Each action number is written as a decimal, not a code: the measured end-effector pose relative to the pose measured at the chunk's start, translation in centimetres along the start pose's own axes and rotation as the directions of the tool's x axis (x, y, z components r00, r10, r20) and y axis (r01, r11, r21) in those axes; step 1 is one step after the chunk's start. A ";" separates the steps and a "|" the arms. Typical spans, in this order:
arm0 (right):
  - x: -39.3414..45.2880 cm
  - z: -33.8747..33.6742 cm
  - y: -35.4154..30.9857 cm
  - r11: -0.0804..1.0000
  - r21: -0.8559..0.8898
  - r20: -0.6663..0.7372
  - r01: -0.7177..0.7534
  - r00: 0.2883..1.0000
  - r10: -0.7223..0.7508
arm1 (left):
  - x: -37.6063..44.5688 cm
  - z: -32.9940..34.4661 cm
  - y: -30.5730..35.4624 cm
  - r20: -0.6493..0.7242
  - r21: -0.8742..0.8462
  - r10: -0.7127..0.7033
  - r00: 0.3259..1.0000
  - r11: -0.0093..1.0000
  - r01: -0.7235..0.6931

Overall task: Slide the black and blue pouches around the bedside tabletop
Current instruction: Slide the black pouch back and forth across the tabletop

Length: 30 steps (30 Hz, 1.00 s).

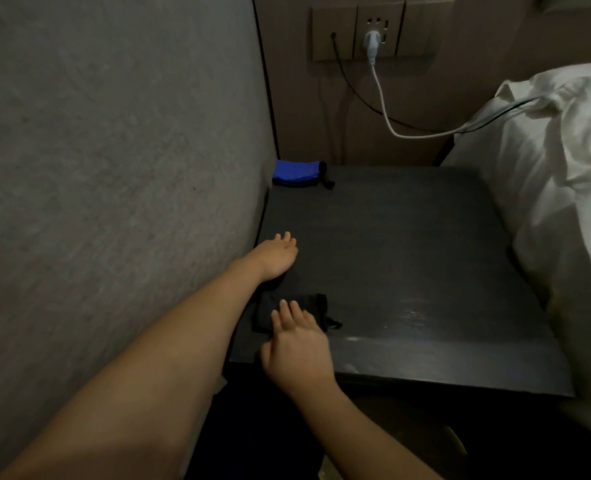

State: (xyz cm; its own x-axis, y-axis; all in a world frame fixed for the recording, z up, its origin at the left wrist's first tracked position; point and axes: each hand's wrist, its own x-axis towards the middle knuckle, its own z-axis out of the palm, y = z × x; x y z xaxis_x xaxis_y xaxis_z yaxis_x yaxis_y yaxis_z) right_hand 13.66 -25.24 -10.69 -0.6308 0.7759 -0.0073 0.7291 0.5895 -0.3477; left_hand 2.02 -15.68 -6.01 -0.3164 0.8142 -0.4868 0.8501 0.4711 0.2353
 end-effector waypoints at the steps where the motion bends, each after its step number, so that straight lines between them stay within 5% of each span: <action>1: 0.4 0.2 -0.7 1.000 0.008 0.007 0.011 1.000 -0.011 | 0.1 0.0 -0.1 0.005 0.014 0.004 1.000 1.000 -0.005; 16: -0.7 1.5 -2.8 0.988 0.107 -0.030 0.113 0.993 -0.111 | 0.0 0.2 -0.1 0.078 0.108 0.073 0.994 0.991 -0.081; 30: -4.7 0.0 4.9 0.990 0.108 -0.134 0.089 0.988 -0.074 | 0.0 0.7 0.3 0.039 0.131 0.059 0.997 0.989 -0.064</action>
State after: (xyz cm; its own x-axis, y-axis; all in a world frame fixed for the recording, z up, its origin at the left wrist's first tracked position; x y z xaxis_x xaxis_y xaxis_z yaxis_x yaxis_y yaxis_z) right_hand 20.21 -25.96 -12.36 -0.6418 0.7532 0.1444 0.6372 0.6284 -0.4462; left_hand 2.55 -15.82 -6.52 -0.2490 0.8269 -0.5043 0.9164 0.3696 0.1535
